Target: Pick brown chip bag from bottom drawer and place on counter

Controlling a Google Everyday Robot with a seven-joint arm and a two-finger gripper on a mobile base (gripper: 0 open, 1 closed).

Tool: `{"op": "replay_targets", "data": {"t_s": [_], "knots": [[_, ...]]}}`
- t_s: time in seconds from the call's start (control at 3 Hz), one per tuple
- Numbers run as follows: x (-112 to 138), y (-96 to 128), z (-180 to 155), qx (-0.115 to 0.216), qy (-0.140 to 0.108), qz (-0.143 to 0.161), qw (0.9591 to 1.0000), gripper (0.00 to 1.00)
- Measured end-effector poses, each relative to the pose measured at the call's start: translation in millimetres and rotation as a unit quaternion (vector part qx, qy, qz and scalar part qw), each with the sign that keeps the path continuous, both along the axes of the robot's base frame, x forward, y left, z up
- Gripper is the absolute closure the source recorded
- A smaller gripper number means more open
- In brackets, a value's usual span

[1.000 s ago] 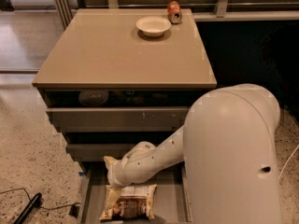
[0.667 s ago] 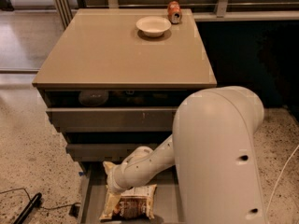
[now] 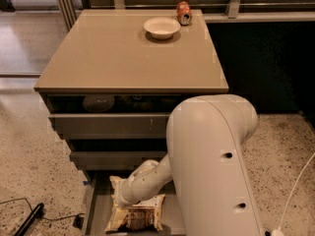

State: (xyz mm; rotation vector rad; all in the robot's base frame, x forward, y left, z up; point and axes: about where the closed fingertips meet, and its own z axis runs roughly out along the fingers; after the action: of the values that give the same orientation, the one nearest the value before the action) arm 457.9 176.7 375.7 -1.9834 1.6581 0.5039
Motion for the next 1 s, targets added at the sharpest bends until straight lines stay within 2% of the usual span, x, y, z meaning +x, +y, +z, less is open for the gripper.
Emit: {"op": "replay_targets", "data": {"t_s": [0.67,1.0], "knots": [[41,-25,1,-0.006,-0.008,-0.051,0.9986,0.0],[41,-25,0,-0.006,-0.008,-0.051,0.9987,0.0]]}}
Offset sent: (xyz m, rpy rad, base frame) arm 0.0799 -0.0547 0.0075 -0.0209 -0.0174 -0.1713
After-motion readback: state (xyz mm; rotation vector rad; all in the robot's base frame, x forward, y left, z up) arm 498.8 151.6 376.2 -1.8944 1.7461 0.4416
